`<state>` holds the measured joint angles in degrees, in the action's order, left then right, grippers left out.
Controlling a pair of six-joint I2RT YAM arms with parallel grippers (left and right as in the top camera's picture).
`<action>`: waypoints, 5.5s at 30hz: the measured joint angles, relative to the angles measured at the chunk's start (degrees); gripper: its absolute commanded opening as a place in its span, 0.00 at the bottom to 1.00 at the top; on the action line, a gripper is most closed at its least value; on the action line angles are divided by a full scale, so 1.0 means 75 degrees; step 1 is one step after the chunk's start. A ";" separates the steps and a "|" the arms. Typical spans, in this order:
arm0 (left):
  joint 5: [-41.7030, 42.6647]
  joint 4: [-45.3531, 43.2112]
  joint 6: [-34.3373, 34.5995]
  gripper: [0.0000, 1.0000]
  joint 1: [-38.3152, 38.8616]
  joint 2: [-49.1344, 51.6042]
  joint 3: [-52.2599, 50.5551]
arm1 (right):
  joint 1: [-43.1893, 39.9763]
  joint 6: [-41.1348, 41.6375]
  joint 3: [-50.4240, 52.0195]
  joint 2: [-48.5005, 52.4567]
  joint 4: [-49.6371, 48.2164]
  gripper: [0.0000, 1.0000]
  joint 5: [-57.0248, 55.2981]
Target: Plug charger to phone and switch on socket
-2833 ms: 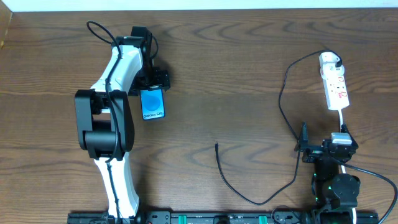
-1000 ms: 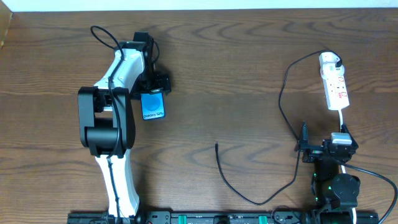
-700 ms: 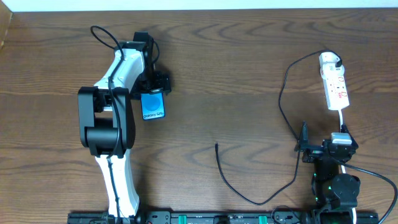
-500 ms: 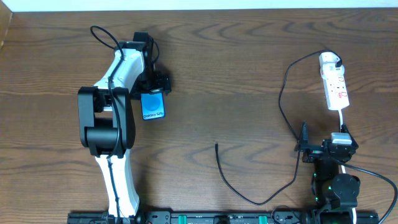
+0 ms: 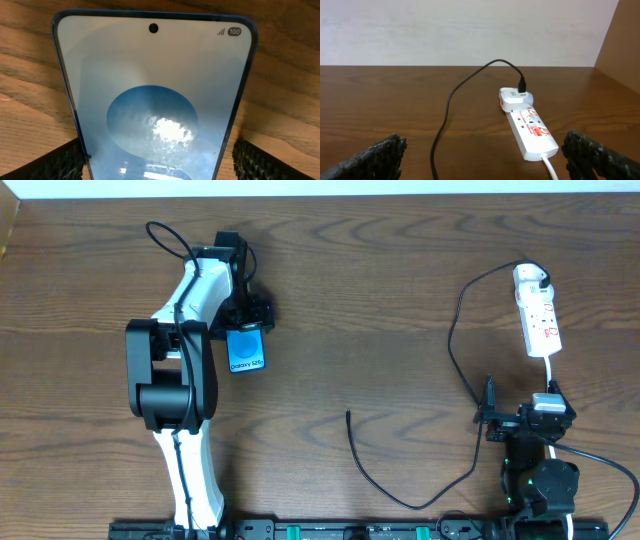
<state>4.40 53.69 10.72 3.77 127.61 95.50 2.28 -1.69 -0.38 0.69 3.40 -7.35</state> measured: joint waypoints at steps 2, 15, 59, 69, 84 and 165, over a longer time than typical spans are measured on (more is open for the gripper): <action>0.0000 0.0000 0.0000 0.91 0.0000 0.0000 0.0000 | 0.0000 0.0000 0.0000 0.0000 0.0000 0.99 0.0000; -0.0003 0.0000 0.0000 0.85 0.0000 0.0000 0.0000 | 0.0000 0.0000 0.0000 0.0000 0.0000 0.99 0.0000; -0.0009 -0.0003 -0.0006 0.57 0.0006 -0.0015 0.0000 | 0.0000 0.0000 0.0000 0.0000 0.0000 0.99 0.0000; -0.0009 -0.0003 -0.0006 0.39 0.0006 -0.0015 0.0000 | 0.0000 0.0000 0.0000 0.0000 0.0000 0.99 0.0000; -0.0009 0.0055 -0.0003 0.19 0.0006 -0.0026 -0.0003 | 0.0000 0.0000 0.0000 0.0000 0.0000 0.99 0.0000; -0.0064 -0.0192 -0.0006 0.93 0.0003 -0.0149 -0.0152 | 0.0000 0.0000 0.0000 0.0000 0.0000 0.99 0.0000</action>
<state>3.92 52.25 10.68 3.79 126.50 94.37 2.28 -1.69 -0.38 0.69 3.40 -7.35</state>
